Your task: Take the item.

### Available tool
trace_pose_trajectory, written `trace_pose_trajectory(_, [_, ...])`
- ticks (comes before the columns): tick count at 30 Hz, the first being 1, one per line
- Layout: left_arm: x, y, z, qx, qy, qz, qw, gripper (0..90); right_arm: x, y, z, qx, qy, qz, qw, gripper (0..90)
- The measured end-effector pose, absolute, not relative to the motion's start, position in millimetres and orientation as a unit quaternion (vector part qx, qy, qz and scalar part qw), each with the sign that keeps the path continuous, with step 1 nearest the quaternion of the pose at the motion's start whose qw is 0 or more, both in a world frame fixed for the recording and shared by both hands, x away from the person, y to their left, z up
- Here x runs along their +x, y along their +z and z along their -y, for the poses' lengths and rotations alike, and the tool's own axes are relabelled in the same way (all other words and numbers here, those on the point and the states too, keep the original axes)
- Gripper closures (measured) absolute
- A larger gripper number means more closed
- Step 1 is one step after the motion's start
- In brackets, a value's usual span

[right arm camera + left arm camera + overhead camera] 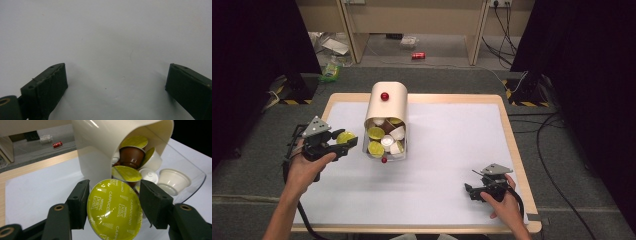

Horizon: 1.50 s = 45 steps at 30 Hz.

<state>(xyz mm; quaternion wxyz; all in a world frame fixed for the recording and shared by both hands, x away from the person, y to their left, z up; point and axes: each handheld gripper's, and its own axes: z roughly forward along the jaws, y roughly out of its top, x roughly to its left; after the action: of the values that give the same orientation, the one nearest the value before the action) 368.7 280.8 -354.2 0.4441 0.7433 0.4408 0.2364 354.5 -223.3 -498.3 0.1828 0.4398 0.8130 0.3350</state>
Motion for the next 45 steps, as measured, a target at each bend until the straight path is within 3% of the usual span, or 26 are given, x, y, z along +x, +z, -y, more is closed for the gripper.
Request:
trace_pose_trajectory(16, [380, -398, -301, 0.725, 0.236, -0.491, 0.422, 42.8, 354, -498, 223, 0.44, 0.335, -0.813, 0.183, 4.3])
trace_pose_trajectory(45, [406, -446, -306, 0.72, 0.223, -0.527, 0.392, 42.9, 354, -498, 223, 0.44, 0.335, -0.813, 0.183, 4.2])
